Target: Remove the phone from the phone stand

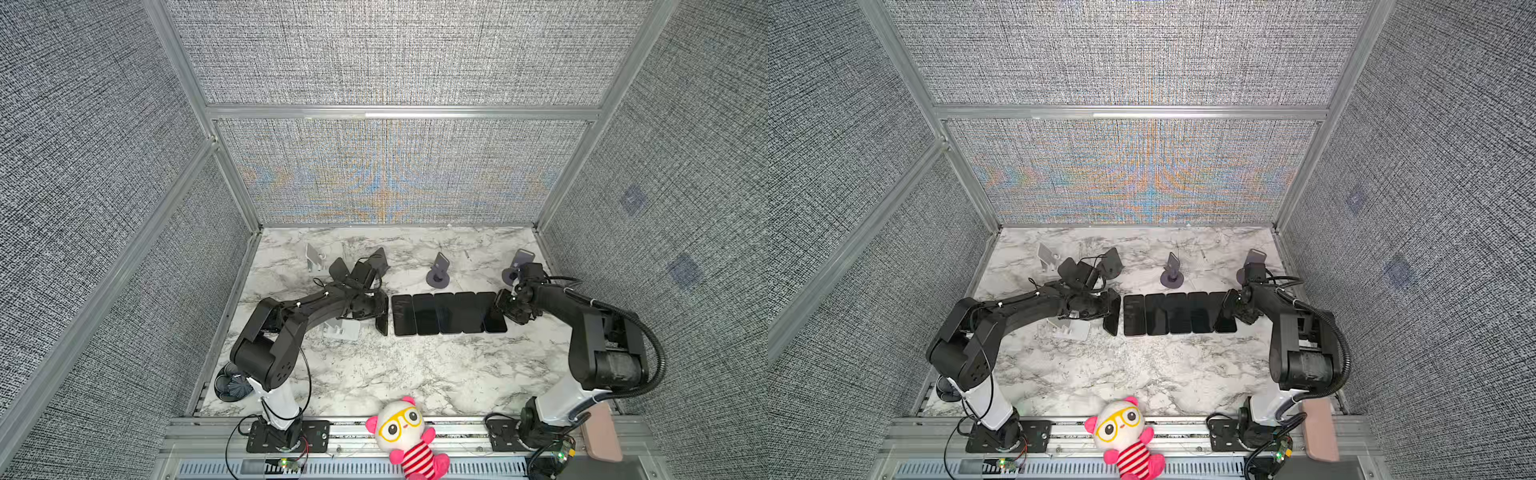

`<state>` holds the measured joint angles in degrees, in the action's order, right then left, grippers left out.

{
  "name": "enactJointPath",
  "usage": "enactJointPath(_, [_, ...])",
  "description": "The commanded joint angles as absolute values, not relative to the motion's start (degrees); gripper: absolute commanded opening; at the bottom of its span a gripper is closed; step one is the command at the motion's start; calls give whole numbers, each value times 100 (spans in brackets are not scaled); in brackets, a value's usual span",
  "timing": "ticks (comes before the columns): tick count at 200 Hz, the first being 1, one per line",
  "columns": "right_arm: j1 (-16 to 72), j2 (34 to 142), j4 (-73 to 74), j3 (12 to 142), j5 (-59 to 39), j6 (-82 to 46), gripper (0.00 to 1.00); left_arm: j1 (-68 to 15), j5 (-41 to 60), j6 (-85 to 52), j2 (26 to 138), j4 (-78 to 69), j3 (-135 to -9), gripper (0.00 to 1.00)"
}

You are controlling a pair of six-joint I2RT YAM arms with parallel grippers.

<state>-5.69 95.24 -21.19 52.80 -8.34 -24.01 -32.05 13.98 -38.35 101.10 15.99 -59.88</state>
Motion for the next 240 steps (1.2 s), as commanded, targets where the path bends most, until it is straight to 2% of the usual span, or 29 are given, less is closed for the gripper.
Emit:
enactJointPath(1, [-576,9560,-2108,5282,-974,-2388,64,-3186,1258,-4175,10150,1597,-5909,0])
enactJointPath(42, [-585,9579,-2114,5275,-1015,-2382,64,-3182,1454,-4482,10288,1119,-5774,0])
enactJointPath(105, [-584,9647,-2111,5300,-1105,-2382,64,-3180,1407,-4362,10324,1340,-5783,0])
enactJointPath(122, [-588,9651,-2110,5300,-1125,-2377,64,-3179,1373,-4295,10307,1442,-5789,7])
enactJointPath(145, [-589,9640,-2127,5300,-1125,-2373,64,-3179,1363,-4195,10284,1557,-5810,29])
enactJointPath(156, [-589,9625,-2131,5295,-1125,-2374,64,-3181,1348,-4158,10274,1619,-5820,34])
enactJointPath(177, [-589,9617,-2127,5296,-1129,-2377,64,-3178,1327,-4122,10257,1662,-5828,39])
enactJointPath(240, [-589,9573,-2145,5281,-1125,-2360,64,-3188,1259,-4063,10347,1772,-5883,44])
